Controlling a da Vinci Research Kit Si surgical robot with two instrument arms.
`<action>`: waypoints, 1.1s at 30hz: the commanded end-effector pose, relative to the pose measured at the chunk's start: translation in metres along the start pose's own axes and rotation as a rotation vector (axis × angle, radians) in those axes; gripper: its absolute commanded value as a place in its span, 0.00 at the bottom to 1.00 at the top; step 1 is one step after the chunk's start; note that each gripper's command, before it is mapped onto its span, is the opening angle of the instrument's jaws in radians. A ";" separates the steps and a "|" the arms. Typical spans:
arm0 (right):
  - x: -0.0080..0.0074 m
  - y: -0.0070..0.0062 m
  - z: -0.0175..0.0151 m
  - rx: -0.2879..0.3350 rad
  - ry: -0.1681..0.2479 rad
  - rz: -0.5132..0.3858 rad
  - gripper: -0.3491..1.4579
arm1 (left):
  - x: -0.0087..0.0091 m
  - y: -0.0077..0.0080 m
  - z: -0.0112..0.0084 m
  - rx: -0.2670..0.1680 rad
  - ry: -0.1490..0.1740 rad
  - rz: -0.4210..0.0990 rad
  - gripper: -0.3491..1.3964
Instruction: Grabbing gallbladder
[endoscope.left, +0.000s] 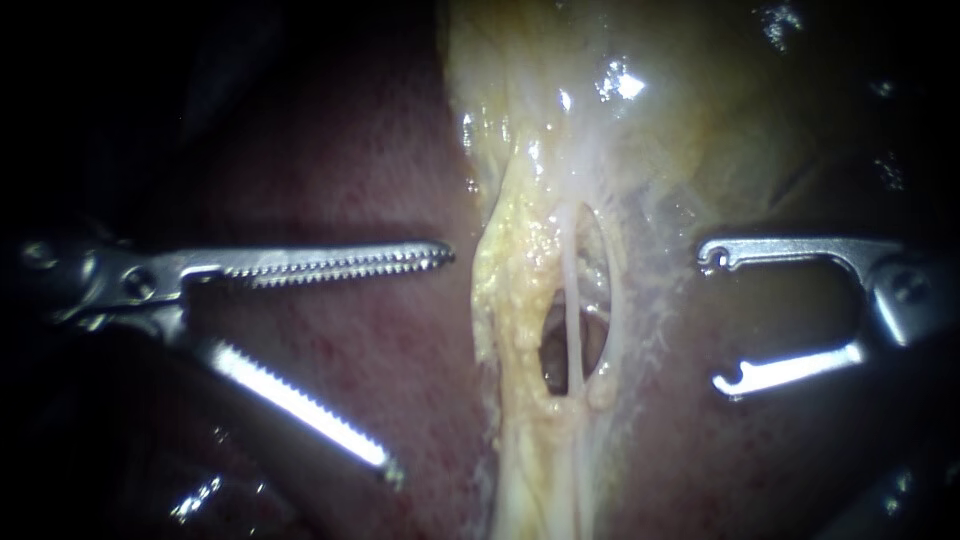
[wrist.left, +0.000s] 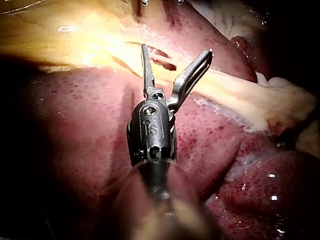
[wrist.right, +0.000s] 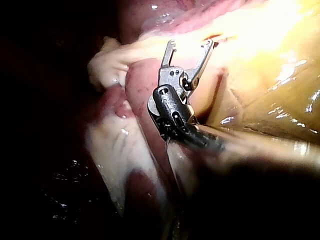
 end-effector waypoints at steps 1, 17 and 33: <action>0.0000 0.0000 0.0000 0.000 0.000 0.000 0.52 | -0.0001 0.0000 -0.0001 0.000 0.000 0.000 0.78; -0.0001 0.0001 -0.0001 0.000 0.000 0.000 0.52 | -0.0013 0.0044 -0.0007 -0.159 0.021 -0.104 0.71; -0.0001 0.0001 -0.0001 0.000 0.000 0.006 0.52 | 0.0025 0.0061 0.0037 -0.190 0.099 -0.208 0.61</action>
